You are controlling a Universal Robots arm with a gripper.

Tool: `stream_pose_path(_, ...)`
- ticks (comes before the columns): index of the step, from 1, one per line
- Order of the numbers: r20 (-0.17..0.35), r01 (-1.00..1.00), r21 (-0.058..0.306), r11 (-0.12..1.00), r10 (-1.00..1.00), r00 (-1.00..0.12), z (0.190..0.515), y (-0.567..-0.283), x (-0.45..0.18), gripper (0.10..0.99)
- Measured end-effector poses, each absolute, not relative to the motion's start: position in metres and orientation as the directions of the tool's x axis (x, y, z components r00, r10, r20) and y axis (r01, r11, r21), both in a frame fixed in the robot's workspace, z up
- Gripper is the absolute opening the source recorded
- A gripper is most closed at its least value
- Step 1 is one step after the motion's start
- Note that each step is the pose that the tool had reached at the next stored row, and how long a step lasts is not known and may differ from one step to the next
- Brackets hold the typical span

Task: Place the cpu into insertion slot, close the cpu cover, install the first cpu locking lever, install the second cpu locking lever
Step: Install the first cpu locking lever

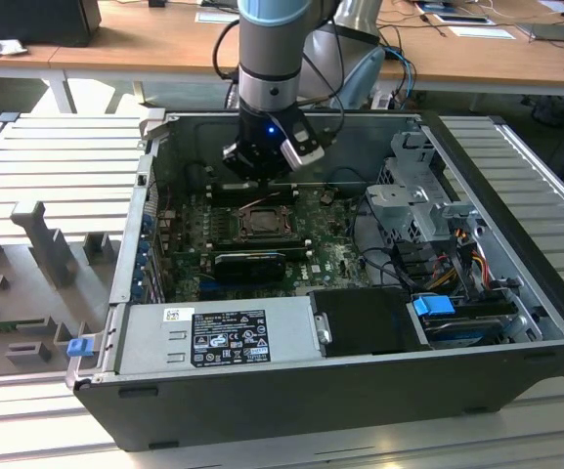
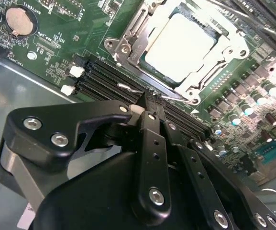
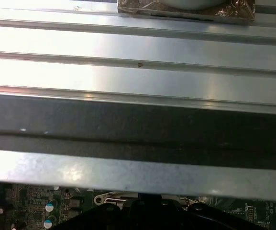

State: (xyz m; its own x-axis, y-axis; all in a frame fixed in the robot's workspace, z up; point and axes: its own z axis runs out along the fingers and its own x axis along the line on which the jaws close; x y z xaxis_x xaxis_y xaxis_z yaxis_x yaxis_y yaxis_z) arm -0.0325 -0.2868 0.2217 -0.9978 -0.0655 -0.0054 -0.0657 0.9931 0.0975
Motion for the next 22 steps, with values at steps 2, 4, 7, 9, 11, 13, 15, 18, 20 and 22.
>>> stream_pose_path(2,-0.006,-0.066,0.098,0.993,-0.066,-0.998,0.221,-0.287,-0.031,0.106)
stream_pose_path(4,-0.005,-0.066,0.098,0.993,-0.066,-0.998,0.22,-0.287,-0.028,0.106)
stream_pose_path(7,-0.005,-0.067,0.099,0.993,-0.066,-0.998,0.219,-0.287,-0.022,0.106)
stream_pose_path(9,-0.006,-0.072,0.1,0.992,-0.072,-0.997,0.217,-0.287,-0.02,0.106)
stream_pose_path(11,-0.006,-0.08,0.1,0.992,-0.08,-0.997,0.217,-0.286,-0.019,0.106)
stream_pose_path(13,-0.006,-0.083,0.1,0.991,-0.083,-0.997,0.216,-0.286,-0.019,0.106)
stream_pose_path(15,-0.006,-0.085,0.1,0.991,-0.085,-0.996,0.215,-0.286,-0.018,0.106)
stream_pose_path(18,-0.006,-0.088,0.101,0.991,-0.088,-0.996,0.213,-0.286,-0.018,0.106)
stream_pose_path(20,-0.006,-0.089,0.101,0.991,-0.089,-0.996,0.211,-0.286,-0.018,0.106)
stream_pose_path(22,-0.006,-0.09,0.101,0.991,-0.09,-0.996,0.21,-0.286,-0.018,0.106)
